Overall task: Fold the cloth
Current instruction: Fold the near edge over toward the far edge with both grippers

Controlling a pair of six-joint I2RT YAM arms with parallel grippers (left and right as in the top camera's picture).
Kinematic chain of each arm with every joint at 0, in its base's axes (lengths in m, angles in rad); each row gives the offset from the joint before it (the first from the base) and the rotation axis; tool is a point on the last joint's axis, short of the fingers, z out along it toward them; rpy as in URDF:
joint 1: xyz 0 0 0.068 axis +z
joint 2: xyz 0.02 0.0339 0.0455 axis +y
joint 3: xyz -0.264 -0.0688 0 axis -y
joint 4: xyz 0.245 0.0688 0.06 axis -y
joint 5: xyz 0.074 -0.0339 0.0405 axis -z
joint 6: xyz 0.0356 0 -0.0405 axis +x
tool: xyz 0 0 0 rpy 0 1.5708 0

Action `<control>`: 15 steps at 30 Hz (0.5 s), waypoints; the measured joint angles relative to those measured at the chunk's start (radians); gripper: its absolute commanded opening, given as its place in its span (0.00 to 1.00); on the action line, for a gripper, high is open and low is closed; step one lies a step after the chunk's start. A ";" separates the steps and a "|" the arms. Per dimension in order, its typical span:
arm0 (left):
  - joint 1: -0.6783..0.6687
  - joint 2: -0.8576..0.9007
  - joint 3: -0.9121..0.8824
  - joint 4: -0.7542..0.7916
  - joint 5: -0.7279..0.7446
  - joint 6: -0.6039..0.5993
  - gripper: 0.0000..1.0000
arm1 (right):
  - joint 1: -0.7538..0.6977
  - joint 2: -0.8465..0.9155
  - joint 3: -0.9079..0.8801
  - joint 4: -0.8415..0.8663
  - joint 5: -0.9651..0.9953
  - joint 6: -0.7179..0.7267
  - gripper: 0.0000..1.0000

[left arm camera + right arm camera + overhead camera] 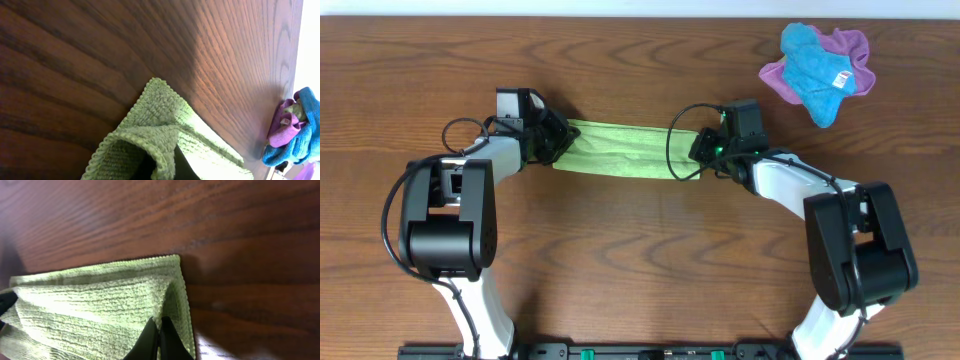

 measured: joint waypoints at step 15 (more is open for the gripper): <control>0.063 0.000 0.059 0.043 0.093 0.033 0.95 | -0.002 -0.002 0.000 0.008 -0.034 -0.012 0.41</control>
